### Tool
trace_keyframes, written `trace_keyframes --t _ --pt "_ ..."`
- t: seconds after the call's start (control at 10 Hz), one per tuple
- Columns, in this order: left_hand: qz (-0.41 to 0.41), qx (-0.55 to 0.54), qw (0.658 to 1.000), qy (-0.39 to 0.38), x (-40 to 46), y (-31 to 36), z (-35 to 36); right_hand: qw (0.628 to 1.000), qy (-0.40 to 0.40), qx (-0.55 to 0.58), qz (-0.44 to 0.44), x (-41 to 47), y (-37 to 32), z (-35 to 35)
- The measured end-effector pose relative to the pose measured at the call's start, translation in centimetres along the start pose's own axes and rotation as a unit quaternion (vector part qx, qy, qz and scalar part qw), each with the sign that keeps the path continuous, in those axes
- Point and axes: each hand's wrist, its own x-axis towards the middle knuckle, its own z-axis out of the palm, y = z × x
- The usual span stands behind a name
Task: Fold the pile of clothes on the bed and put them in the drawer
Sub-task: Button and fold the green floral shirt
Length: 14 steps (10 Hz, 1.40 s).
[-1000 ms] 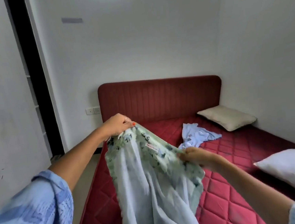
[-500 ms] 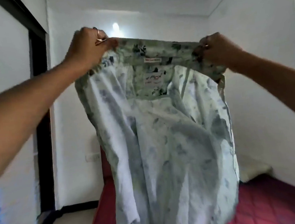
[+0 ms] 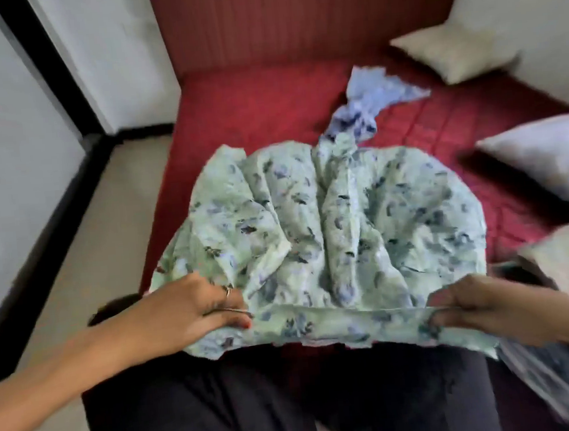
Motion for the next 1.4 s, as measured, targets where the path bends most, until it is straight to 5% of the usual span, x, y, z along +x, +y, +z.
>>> trace_keyframes --t 0.2,0.4,0.6,0.7,0.8,0.9,1.0,1.4 --pt "-0.072 -0.094 0.99 -0.079 -4.2 -2.0 5.4 0.982 -0.046 0.176 0.055 8.1 -1.5 -9.4" --pt "-0.175 -0.163 0.97 -0.039 -4.1 -2.0 4.3 0.956 -0.081 0.247 0.133 9.1 -0.1 -9.6" --pt "-0.202 -0.115 0.972 -0.04 -3.7 -3.0 4.7 0.938 -0.016 0.294 0.184 9.0 1.3 -9.7" --pt "-0.173 0.028 0.984 -0.044 -3.7 -2.4 5.4 0.972 0.043 0.145 0.181 8.9 0.7 -9.2" --pt "-0.012 0.192 0.981 -0.013 -3.9 -2.4 6.1 0.99 0.105 -0.083 0.035 8.5 0.2 -8.2" --pt "0.157 0.304 0.94 0.018 -3.9 -2.2 6.5 0.958 0.112 -0.239 -0.114 7.9 0.3 -7.7" --pt "0.171 0.308 0.936 0.002 -4.5 -1.5 7.1 0.949 0.097 -0.26 -0.149 7.5 -1.2 -7.6" --pt "0.066 0.382 0.922 0.022 -4.3 -0.3 10.5 0.951 0.026 -0.307 -0.028 9.6 -3.8 -6.3"
